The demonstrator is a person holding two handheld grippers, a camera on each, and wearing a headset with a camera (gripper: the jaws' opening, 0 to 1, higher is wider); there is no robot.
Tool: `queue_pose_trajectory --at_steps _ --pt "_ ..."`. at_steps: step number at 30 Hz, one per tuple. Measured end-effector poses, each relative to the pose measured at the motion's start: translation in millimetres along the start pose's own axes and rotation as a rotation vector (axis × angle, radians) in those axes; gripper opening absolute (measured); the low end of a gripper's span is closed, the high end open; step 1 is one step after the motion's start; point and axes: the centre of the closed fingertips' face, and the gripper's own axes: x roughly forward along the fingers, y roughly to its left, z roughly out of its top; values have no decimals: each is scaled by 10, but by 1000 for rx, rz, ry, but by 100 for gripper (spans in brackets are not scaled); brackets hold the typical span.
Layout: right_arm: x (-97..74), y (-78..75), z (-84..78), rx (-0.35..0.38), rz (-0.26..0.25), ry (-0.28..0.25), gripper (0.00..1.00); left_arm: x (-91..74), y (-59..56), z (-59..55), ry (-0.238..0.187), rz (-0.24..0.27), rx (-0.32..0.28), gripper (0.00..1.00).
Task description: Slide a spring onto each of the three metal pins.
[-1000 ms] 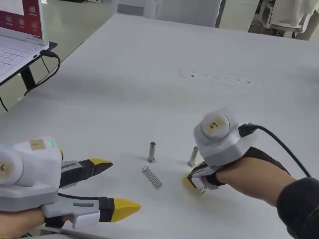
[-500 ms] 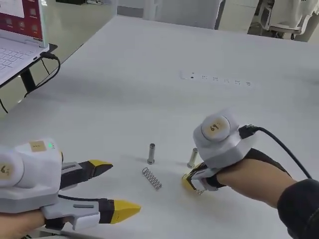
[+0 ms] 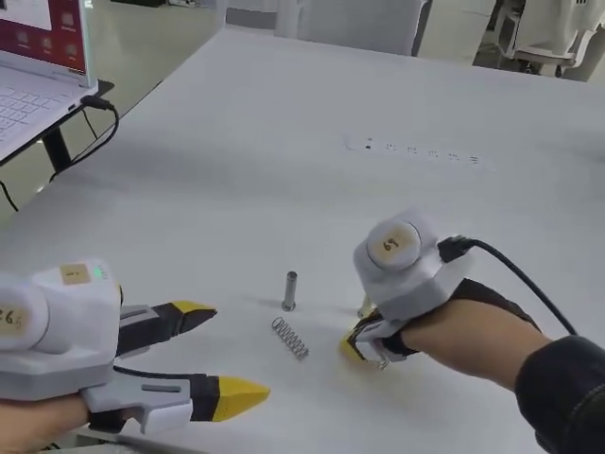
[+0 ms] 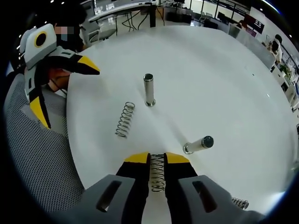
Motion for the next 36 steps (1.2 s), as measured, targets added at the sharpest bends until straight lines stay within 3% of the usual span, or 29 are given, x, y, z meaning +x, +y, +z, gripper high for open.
queue_pose_trajectory --at_steps 6,23,36 --pt "-19 -21 6 -2 -4 -5 9 2 -1 1 0 0 -2 66" --pt "-296 -72 40 0 -27 -82 9 5 -19 -6 9 -4 3 66" --pt "-520 -194 -39 55 -44 -146 9 10 -28 -9 16 -3 8 66"
